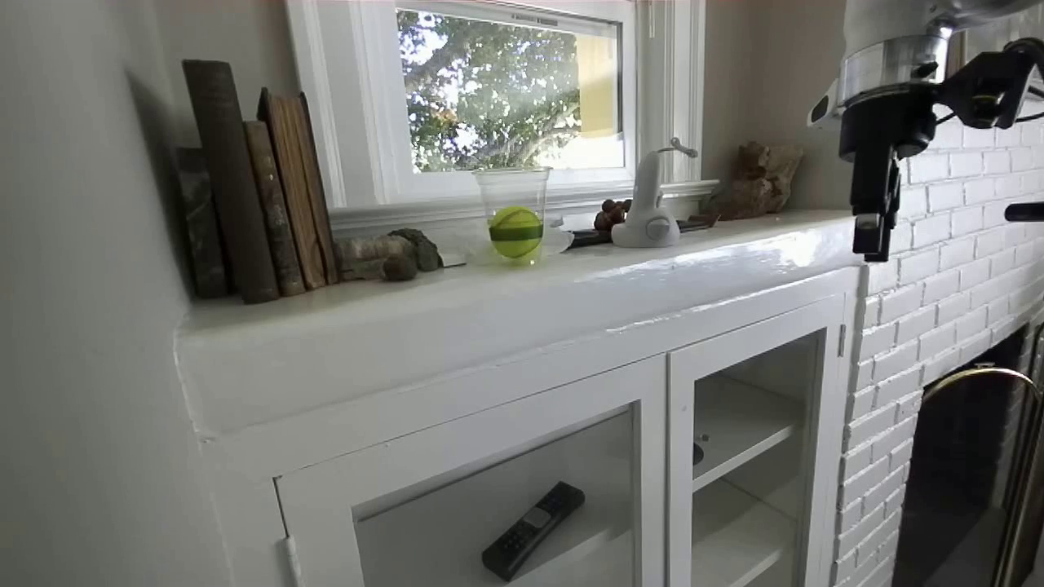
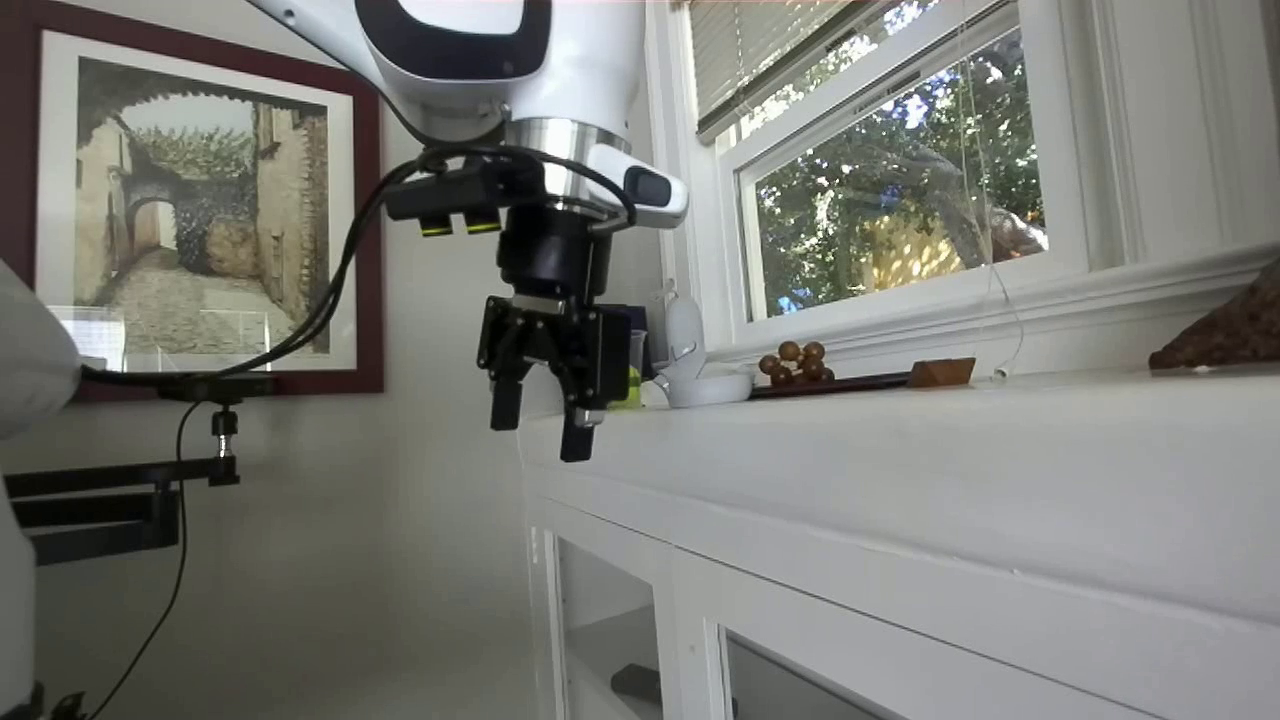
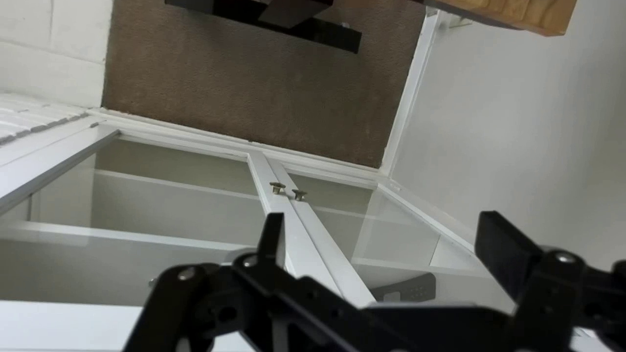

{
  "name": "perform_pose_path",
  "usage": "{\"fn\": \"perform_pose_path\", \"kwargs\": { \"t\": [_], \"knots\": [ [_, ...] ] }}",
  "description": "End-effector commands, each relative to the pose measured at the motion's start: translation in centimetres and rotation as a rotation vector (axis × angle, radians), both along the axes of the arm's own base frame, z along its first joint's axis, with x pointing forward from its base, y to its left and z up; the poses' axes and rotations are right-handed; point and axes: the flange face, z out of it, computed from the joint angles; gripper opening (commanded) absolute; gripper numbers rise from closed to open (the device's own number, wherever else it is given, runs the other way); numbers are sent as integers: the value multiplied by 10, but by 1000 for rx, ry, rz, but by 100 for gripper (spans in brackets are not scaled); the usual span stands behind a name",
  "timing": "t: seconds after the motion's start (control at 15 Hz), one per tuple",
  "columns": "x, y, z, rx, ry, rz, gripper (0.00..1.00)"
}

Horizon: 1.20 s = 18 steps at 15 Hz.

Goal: Close the blinds.

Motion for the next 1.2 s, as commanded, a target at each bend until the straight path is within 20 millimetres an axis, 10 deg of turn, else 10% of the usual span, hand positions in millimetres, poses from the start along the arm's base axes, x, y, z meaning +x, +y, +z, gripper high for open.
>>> {"fn": "perform_pose_path", "kwargs": {
  "t": [0.0,0.8,1.13],
  "knots": [
    [27,-7,28,-47,-91,0,100],
    [141,-56,179,-189,-429,-172,100],
    [189,-55,213,-174,-549,-263,100]
  ]
}}
